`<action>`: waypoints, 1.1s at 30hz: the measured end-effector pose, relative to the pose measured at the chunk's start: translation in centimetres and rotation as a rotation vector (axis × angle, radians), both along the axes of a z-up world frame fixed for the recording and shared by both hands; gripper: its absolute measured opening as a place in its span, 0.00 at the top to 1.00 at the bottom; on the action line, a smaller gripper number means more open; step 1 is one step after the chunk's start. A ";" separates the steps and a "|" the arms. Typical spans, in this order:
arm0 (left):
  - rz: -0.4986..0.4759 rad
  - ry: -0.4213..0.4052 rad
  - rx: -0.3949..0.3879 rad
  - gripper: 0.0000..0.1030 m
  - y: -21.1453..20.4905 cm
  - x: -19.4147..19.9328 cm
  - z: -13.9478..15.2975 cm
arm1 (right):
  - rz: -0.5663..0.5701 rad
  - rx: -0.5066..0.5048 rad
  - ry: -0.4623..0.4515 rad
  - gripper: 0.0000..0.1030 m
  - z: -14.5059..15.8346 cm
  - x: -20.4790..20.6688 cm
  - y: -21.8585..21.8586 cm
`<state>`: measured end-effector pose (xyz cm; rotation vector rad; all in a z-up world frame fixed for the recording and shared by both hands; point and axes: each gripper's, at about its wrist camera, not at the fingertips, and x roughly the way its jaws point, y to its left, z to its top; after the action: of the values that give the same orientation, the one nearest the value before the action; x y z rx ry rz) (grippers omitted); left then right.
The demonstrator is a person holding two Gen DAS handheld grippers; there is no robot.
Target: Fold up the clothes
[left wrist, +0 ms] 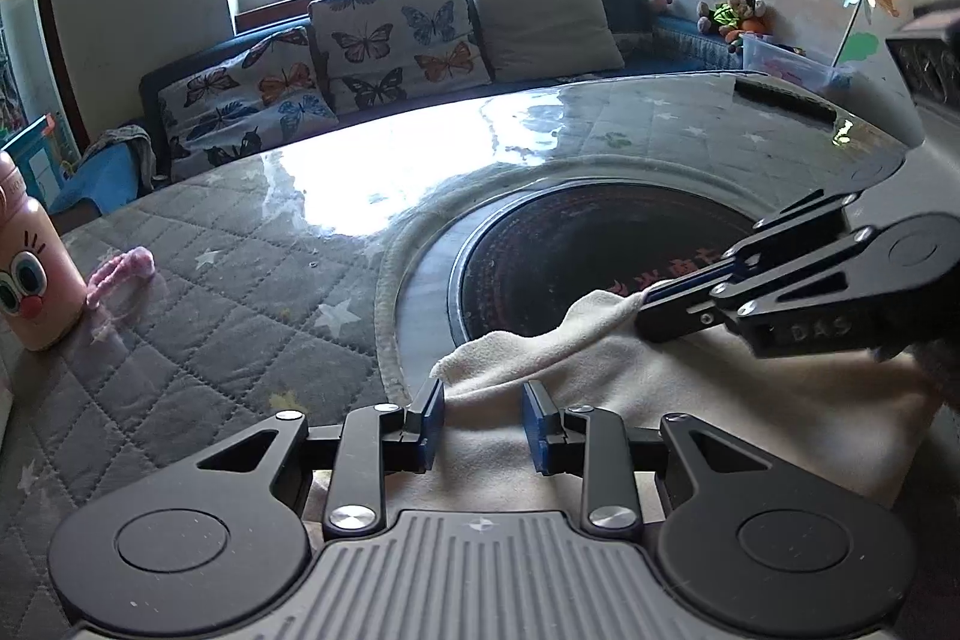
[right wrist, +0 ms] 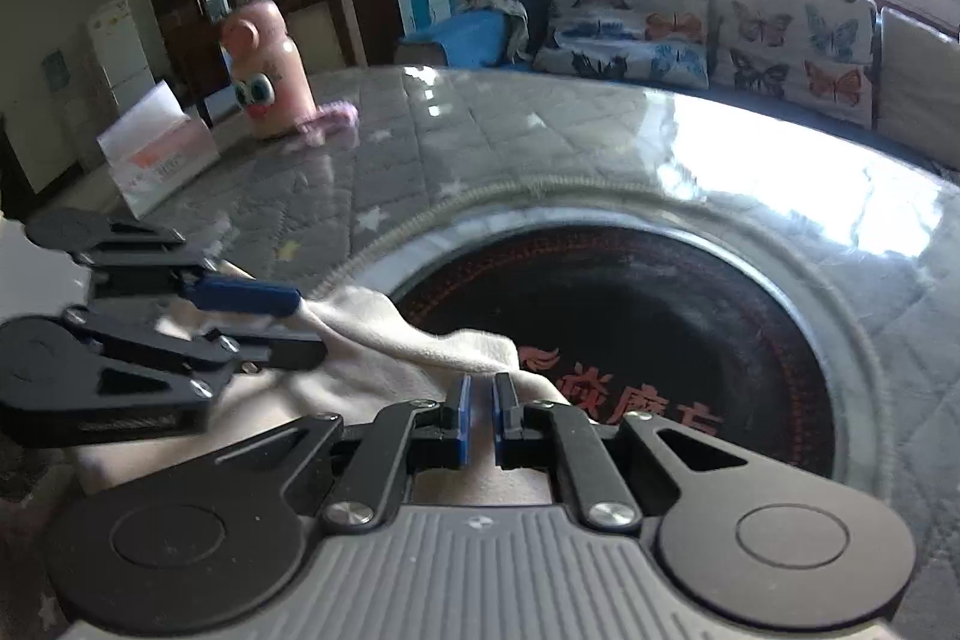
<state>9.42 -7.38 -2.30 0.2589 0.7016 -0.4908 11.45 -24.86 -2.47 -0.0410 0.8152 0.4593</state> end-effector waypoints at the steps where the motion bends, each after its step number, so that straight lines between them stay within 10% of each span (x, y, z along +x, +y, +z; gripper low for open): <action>1: 0.003 0.001 -0.002 0.69 0.0 0.1 0.0 | 0.000 -0.001 -0.006 0.95 -0.1 0.1 0.0; 33: -0.088 -0.035 -0.035 0.69 2.9 -11.2 0.6 | 0.225 -0.027 -0.043 0.84 1.1 -11.8 3.7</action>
<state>-1.75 -4.47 -1.65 0.2653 0.6488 -0.5805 -0.31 -21.18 -1.42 -0.1687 0.7775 0.6575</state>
